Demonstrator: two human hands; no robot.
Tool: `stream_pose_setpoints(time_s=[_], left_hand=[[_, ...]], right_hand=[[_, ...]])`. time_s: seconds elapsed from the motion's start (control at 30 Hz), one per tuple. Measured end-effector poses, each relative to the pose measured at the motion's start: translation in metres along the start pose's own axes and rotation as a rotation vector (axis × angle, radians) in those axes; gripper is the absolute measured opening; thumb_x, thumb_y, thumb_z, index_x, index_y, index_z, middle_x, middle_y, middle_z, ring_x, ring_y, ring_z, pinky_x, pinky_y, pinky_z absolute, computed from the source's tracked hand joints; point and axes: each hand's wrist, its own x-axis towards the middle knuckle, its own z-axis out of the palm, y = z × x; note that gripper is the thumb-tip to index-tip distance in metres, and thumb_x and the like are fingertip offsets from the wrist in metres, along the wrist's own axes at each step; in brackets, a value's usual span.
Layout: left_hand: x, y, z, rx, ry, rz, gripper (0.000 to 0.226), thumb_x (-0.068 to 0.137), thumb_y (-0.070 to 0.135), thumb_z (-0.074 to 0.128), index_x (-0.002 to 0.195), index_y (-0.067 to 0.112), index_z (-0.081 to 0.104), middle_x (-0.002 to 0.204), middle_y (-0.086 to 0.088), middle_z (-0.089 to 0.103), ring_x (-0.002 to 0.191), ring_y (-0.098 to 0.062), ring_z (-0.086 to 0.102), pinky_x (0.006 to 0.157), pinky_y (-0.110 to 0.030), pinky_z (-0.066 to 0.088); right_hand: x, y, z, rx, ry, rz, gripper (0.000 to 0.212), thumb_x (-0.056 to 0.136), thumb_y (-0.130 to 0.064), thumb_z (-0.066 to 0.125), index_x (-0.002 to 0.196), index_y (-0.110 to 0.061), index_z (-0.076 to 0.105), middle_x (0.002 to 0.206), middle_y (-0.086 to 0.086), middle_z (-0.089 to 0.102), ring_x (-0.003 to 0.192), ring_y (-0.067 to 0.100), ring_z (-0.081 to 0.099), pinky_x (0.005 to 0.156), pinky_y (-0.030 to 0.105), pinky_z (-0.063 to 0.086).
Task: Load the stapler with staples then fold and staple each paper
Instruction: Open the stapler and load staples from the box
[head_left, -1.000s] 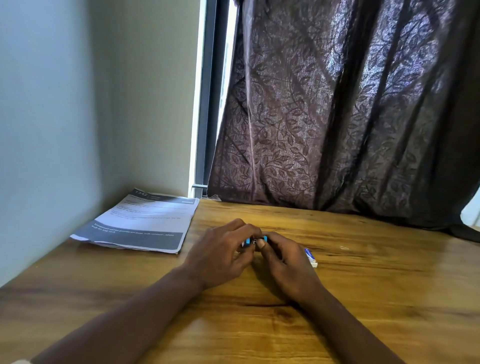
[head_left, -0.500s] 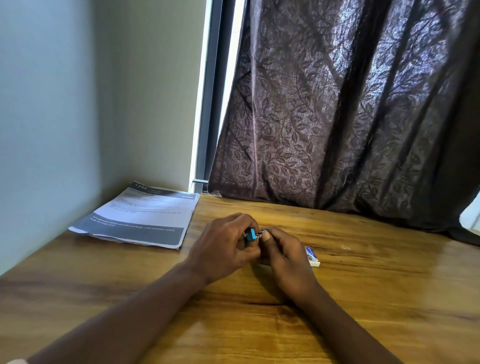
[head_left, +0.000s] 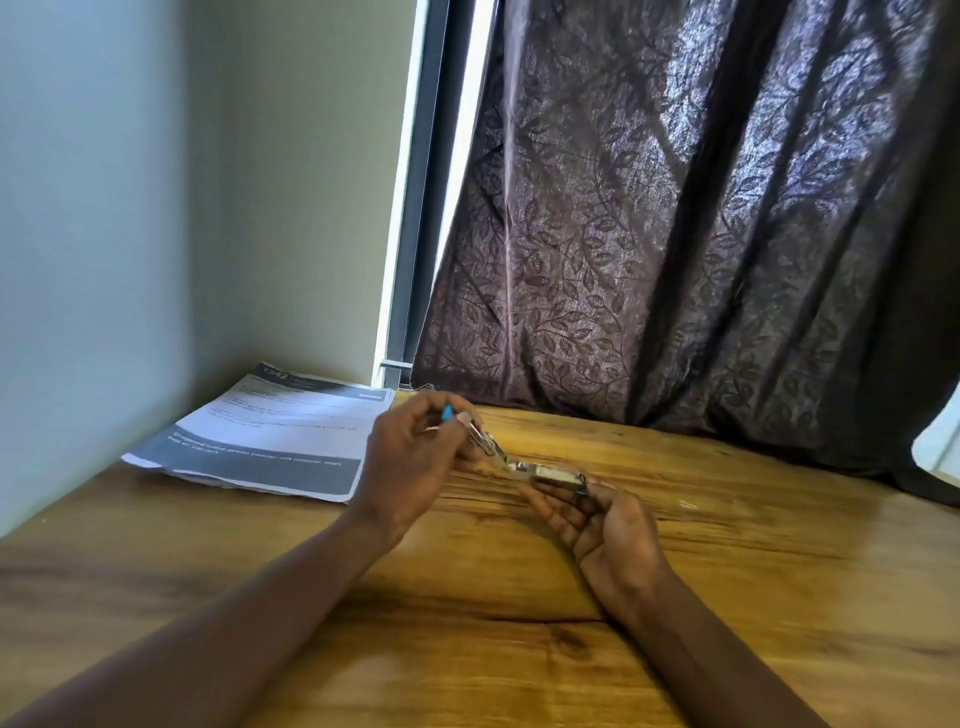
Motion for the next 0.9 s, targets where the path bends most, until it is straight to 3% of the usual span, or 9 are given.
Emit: stream_pose_setpoints(time_s=[0.17,0.33,0.47,0.57,0.73,0.8,0.9], left_hand=[[0.007,-0.002,-0.009,-0.317,0.092,-0.274,0.016,0.099,0.007,0.061,0.112,0.006,0.07,0.099,-0.019,0.078,0.074,-0.021,0.077,0.071,-0.035,0.066],[0.015,-0.005,-0.016,-0.413,0.122,-0.317,0.018,0.099,0.004,0.059,0.112,0.008,0.071,0.089,-0.016,0.078,0.068,-0.018,0.074,0.066,-0.032,0.065],[0.021,-0.01,-0.023,-0.385,0.096,-0.289,0.021,0.101,0.002,0.056,0.113,0.007,0.072,0.099,-0.022,0.077,0.065,-0.016,0.07,0.065,-0.032,0.064],[0.024,-0.013,-0.02,-0.323,0.029,-0.263,0.024,0.102,0.0,0.053,0.115,0.009,0.071,0.097,-0.014,0.079,0.065,-0.011,0.069,0.066,-0.03,0.062],[0.022,-0.019,-0.016,-0.166,-0.064,-0.174,0.025,0.101,0.003,0.057,0.115,0.016,0.074,0.087,-0.003,0.079,0.072,-0.01,0.069,0.065,-0.024,0.058],[0.023,-0.02,-0.019,-0.131,-0.051,-0.16,0.026,0.1,0.004,0.06,0.117,0.018,0.074,0.083,-0.003,0.077,0.07,-0.011,0.067,0.064,-0.023,0.057],[0.026,-0.022,-0.021,-0.094,-0.053,-0.159,0.027,0.099,0.007,0.062,0.119,0.021,0.074,0.086,-0.006,0.079,0.073,-0.017,0.069,0.07,-0.029,0.059]], right_hand=[[-0.001,0.001,-0.001,0.05,-0.109,0.001,0.038,0.102,-0.003,0.027,0.124,0.007,0.057,0.111,0.036,0.069,0.089,0.04,0.075,0.073,0.038,0.064],[-0.005,-0.01,0.001,-0.181,-0.246,0.032,0.036,0.092,-0.002,0.034,0.118,0.005,0.059,0.113,0.035,0.068,0.091,0.04,0.074,0.077,0.037,0.062],[-0.001,-0.03,0.006,-0.535,-0.378,0.096,0.047,0.091,-0.024,0.049,0.128,0.004,0.058,0.117,0.032,0.068,0.094,0.039,0.071,0.079,0.039,0.061],[0.014,-0.037,0.029,-0.706,-0.447,0.219,0.057,0.097,-0.045,0.05,0.129,0.001,0.056,0.119,0.029,0.068,0.095,0.038,0.069,0.08,0.04,0.059],[0.029,-0.017,0.079,-0.995,-0.491,0.203,0.062,0.095,-0.062,0.049,0.112,-0.006,0.067,0.093,0.02,0.071,0.073,0.03,0.068,0.062,0.032,0.059],[0.033,-0.002,0.084,-1.01,-0.409,0.103,0.058,0.098,-0.058,0.049,0.106,-0.004,0.068,0.076,0.011,0.067,0.057,0.021,0.061,0.049,0.026,0.048],[0.037,0.014,0.082,-0.961,-0.311,-0.006,0.055,0.101,-0.051,0.05,0.107,0.0,0.068,0.066,0.003,0.06,0.048,0.014,0.049,0.044,0.025,0.032]])
